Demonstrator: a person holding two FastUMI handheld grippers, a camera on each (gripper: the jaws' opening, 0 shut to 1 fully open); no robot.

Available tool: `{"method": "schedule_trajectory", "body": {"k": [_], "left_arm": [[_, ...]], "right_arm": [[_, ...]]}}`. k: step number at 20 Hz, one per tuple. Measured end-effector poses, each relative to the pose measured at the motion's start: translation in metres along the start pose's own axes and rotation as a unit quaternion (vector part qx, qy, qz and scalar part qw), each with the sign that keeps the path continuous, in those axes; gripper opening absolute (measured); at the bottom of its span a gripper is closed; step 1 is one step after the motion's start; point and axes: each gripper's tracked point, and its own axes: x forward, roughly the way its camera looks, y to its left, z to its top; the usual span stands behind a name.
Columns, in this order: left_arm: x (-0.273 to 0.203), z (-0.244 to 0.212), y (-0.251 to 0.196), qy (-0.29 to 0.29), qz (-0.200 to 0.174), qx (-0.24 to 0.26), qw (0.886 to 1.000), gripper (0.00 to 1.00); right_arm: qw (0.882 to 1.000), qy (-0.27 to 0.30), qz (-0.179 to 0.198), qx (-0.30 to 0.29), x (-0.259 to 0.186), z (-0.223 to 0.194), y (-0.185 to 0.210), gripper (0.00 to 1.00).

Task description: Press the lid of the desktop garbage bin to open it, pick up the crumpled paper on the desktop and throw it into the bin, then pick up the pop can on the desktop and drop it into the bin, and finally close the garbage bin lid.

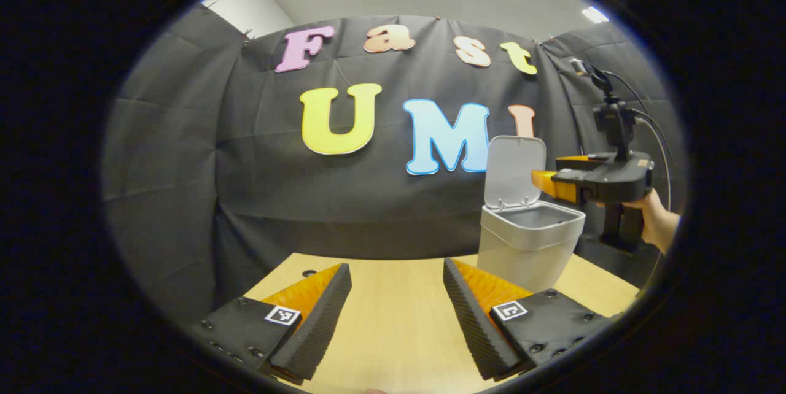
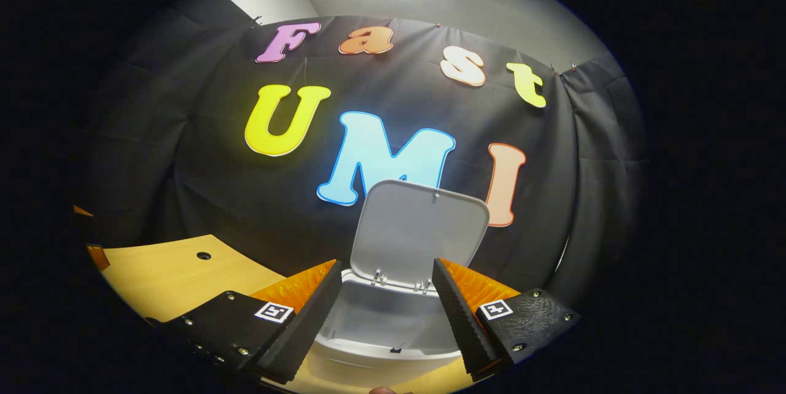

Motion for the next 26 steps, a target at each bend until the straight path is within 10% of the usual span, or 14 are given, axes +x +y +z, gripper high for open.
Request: {"method": "schedule_trajectory", "body": {"k": [14, 26], "left_arm": [[0.035, -0.002, 0.008, -0.018, -0.094, -0.023, 0.995, 1.00], [0.028, -0.004, 0.043, -0.018, -0.013, -0.049, 0.999, 1.00]], "right_arm": [[0.996, 0.013, -0.088, 0.019, 0.084, 0.075, -0.056, 0.94], [0.988, 0.019, -0.097, 0.122, 0.144, 0.073, -0.087, 0.94]]}}
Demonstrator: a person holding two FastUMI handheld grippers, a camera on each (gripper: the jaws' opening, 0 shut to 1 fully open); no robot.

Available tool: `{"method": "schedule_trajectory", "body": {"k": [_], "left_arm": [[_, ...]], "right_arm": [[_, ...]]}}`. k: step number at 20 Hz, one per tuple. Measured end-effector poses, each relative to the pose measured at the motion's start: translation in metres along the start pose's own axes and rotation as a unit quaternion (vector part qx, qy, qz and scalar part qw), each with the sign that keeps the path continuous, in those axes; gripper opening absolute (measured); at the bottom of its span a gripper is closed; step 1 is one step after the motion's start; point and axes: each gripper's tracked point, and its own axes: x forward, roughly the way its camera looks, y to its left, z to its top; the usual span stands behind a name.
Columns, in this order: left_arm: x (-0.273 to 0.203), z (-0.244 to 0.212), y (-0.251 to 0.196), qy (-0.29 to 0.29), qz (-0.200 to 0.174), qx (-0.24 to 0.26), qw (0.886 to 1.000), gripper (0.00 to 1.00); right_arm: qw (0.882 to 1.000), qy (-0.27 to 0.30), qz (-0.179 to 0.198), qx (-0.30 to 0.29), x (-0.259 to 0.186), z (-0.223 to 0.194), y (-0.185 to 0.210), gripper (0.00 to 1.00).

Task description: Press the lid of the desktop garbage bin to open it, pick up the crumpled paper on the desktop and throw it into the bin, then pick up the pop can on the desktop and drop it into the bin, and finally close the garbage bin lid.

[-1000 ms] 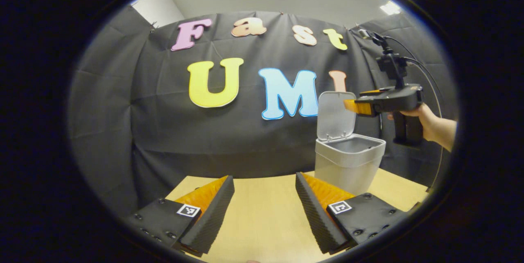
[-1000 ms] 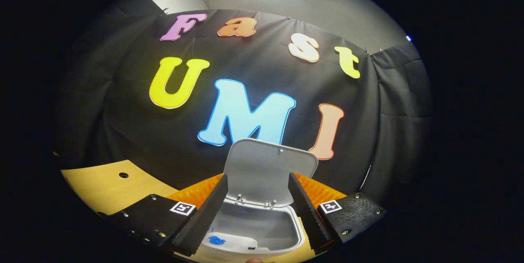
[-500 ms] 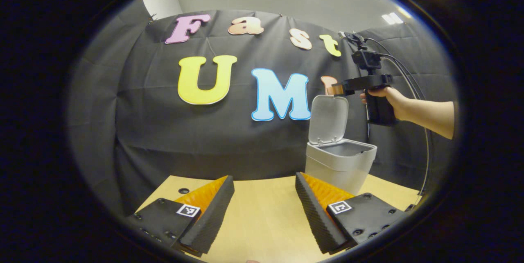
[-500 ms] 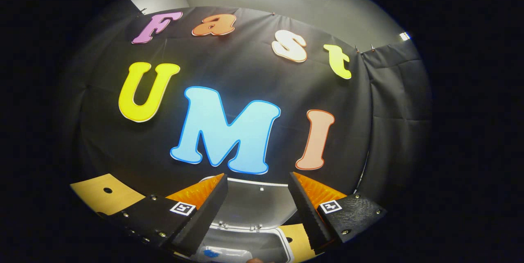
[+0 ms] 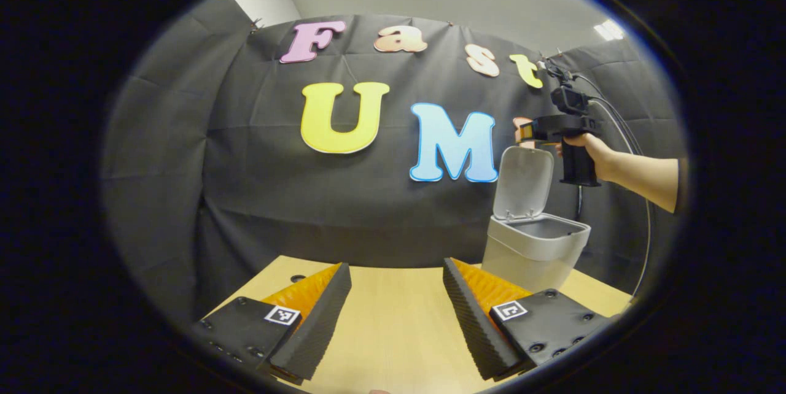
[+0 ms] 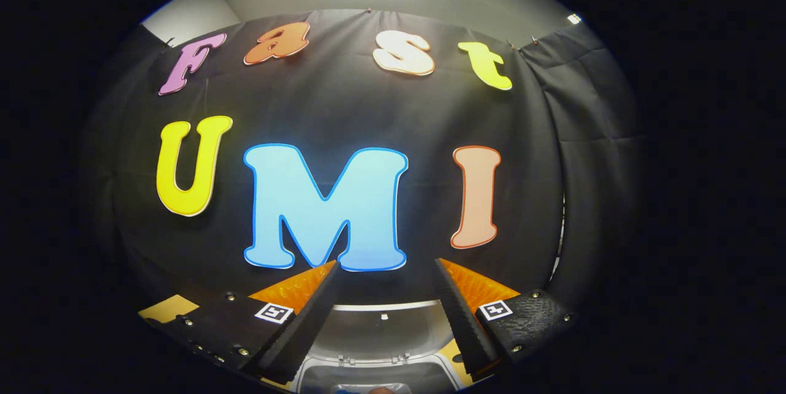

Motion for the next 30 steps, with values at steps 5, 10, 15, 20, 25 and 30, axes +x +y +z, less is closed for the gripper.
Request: {"method": "schedule_trajectory", "body": {"k": [5, 10, 15, 20, 25, 30], "left_arm": [[-0.012, 0.006, -0.021, -0.008, 0.005, 0.000, 1.000, 1.00], [-0.020, 0.009, -0.034, -0.011, -0.001, 0.012, 1.000, 1.00], [-0.026, 0.007, -0.044, -0.010, -0.008, 0.009, 1.000, 0.96], [-0.031, 0.007, -0.053, -0.012, -0.015, 0.007, 1.000, 1.00], [-0.035, 0.003, -0.058, -0.009, -0.016, 0.008, 1.000, 1.00], [-0.035, -0.001, -0.057, -0.003, -0.012, 0.011, 1.000, 1.00]], "right_arm": [[0.999, 0.027, 0.018, 0.025, -0.001, -0.016, -0.002, 0.95], [0.999, 0.040, 0.031, 0.018, -0.023, -0.020, -0.003, 0.95], [0.999, 0.033, 0.033, 0.017, -0.054, -0.033, -0.006, 0.95], [0.998, 0.049, 0.031, 0.012, -0.093, -0.064, -0.010, 0.95], [0.997, 0.067, 0.028, 0.022, -0.115, -0.101, -0.012, 0.95], [0.997, 0.069, 0.036, 0.010, -0.118, -0.142, -0.007, 0.95]]}}
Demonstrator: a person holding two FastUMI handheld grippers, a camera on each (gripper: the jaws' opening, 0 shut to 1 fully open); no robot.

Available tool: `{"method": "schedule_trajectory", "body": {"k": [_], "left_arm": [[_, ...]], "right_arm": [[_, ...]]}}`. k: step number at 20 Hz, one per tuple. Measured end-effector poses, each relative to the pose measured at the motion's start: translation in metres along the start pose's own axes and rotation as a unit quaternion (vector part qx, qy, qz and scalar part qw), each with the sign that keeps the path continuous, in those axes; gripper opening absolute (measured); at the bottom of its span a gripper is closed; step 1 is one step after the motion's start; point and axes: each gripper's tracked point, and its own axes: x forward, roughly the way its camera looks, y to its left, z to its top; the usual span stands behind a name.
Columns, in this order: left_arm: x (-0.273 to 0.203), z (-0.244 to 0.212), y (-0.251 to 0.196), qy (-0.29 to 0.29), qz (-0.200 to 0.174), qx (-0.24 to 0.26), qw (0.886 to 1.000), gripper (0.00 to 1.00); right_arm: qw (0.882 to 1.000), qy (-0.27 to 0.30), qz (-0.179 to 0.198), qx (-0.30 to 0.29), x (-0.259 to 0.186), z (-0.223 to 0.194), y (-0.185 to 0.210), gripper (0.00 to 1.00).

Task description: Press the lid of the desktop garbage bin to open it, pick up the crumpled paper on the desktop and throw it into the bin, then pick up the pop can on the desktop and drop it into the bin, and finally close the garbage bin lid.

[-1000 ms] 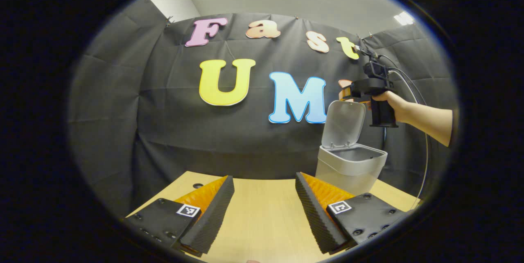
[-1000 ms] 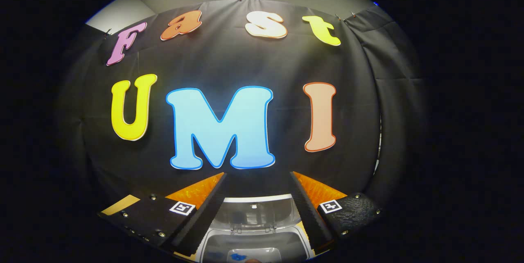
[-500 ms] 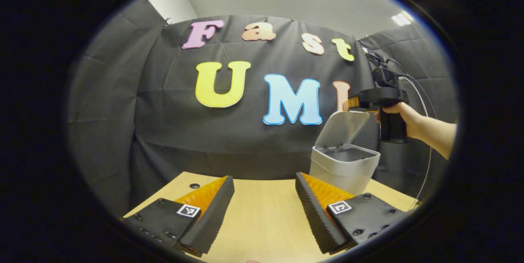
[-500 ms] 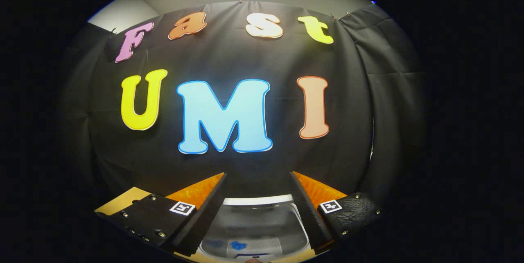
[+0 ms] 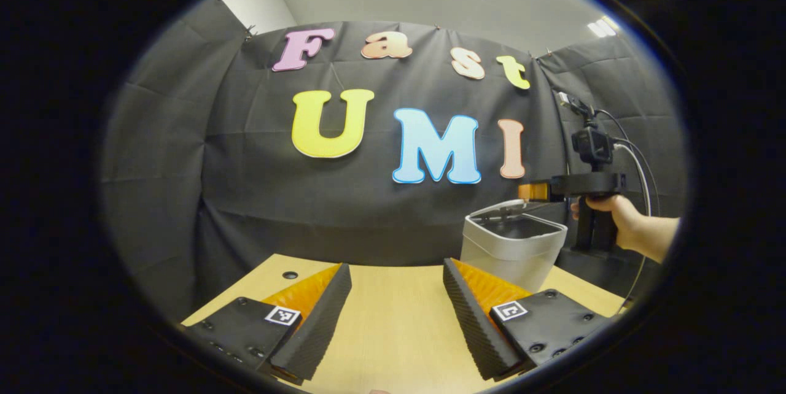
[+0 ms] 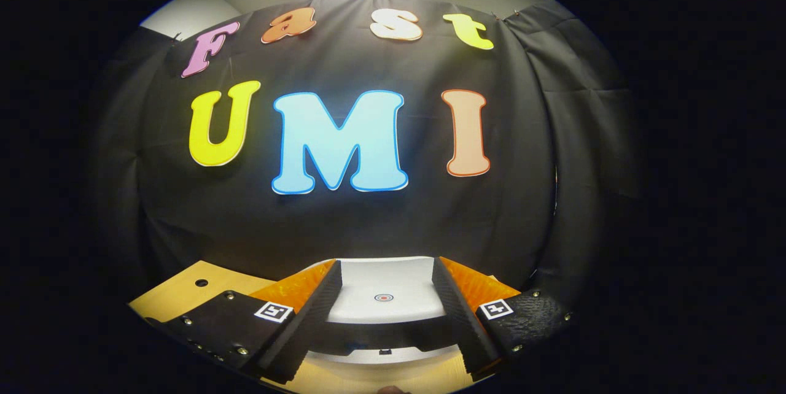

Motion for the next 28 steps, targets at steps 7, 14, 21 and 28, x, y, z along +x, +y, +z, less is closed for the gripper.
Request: {"method": "schedule_trajectory", "body": {"k": [7, 14, 21, 28], "left_arm": [[0.004, -0.004, 0.007, 0.009, 0.011, 0.009, 1.000, 1.00], [0.012, -0.002, 0.000, 0.008, 0.009, 0.014, 1.000, 1.00], [0.019, -0.002, -0.005, 0.010, 0.012, 0.017, 1.000, 0.94], [0.029, -0.004, -0.015, 0.016, 0.016, 0.012, 1.000, 0.97]], "right_arm": [[1.000, -0.022, 0.004, -0.002, 0.010, -0.034, 0.001, 0.95], [0.999, -0.039, 0.011, 0.001, 0.015, -0.046, 0.001, 0.95], [0.998, -0.070, 0.008, -0.008, 0.016, -0.050, 0.001, 0.96], [0.998, -0.069, 0.007, 0.010, 0.021, -0.052, 0.000, 0.97]]}}
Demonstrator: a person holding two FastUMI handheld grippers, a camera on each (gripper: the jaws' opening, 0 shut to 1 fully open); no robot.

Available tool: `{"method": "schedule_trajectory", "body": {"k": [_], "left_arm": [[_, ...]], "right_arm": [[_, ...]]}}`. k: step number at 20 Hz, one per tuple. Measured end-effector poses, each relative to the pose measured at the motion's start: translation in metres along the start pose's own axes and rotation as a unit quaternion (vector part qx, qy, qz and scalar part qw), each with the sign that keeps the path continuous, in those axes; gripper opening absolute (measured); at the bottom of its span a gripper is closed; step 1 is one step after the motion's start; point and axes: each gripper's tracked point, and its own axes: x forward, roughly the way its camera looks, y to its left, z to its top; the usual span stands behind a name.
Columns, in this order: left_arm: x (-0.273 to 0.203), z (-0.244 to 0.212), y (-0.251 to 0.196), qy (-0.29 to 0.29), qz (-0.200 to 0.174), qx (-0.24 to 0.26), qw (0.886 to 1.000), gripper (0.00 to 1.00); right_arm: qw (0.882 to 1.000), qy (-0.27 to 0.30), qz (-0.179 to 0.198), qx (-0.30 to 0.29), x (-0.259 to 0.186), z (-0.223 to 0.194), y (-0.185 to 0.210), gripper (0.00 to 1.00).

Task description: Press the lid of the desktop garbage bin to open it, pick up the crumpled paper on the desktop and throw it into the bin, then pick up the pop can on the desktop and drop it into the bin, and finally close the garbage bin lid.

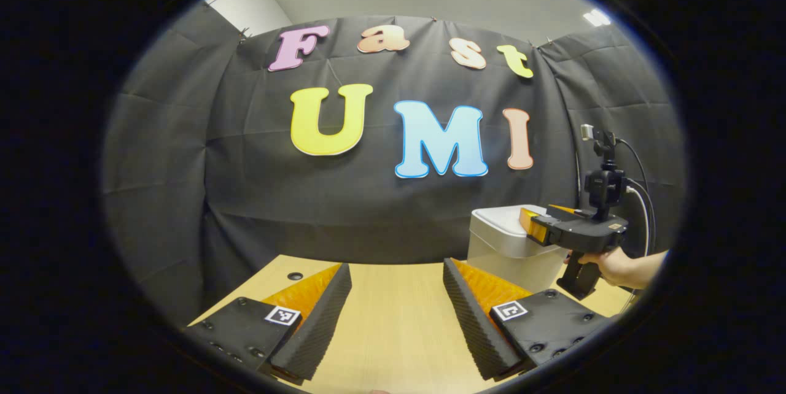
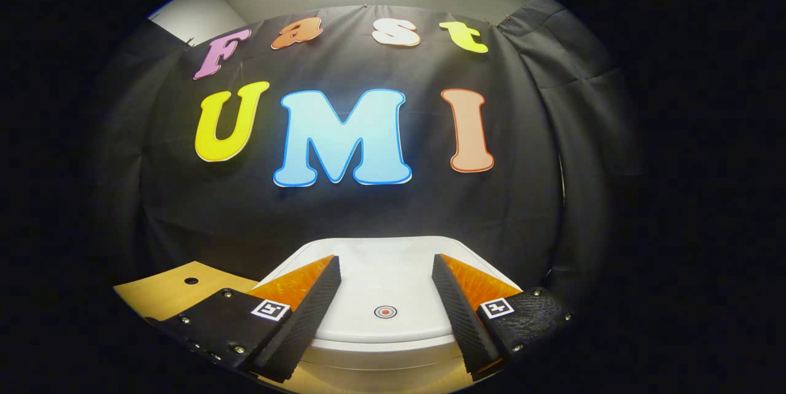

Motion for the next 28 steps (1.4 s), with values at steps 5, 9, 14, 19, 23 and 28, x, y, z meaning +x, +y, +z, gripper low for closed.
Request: {"method": "schedule_trajectory", "body": {"k": [5, 9, 14, 19, 23, 28], "left_arm": [[-0.001, 0.005, -0.010, -0.005, -0.002, -0.009, 1.000, 0.98], [-0.008, 0.010, -0.019, -0.009, 0.003, -0.015, 1.000, 1.00], [-0.020, 0.020, -0.027, -0.021, 0.017, 0.006, 1.000, 0.99], [-0.027, 0.031, -0.037, -0.033, 0.028, 0.009, 0.999, 1.00], [-0.028, 0.036, -0.042, -0.037, 0.041, 0.017, 0.998, 0.94], [-0.028, 0.047, -0.051, -0.048, 0.043, 0.023, 0.998, 0.97]], "right_arm": [[1.000, 0.009, -0.008, -0.003, 0.001, -0.002, 0.000, 0.97], [0.999, 0.017, -0.020, -0.021, 0.001, 0.004, 0.001, 0.96], [0.999, 0.043, -0.005, -0.017, -0.004, 0.007, -0.001, 0.96], [0.998, 0.038, 0.007, -0.047, -0.040, 0.021, -0.007, 0.96], [0.998, 0.020, 0.041, -0.050, -0.086, 0.043, 0.004, 0.96], [0.994, 0.012, 0.082, -0.076, -0.137, 0.057, 0.024, 0.95]]}}
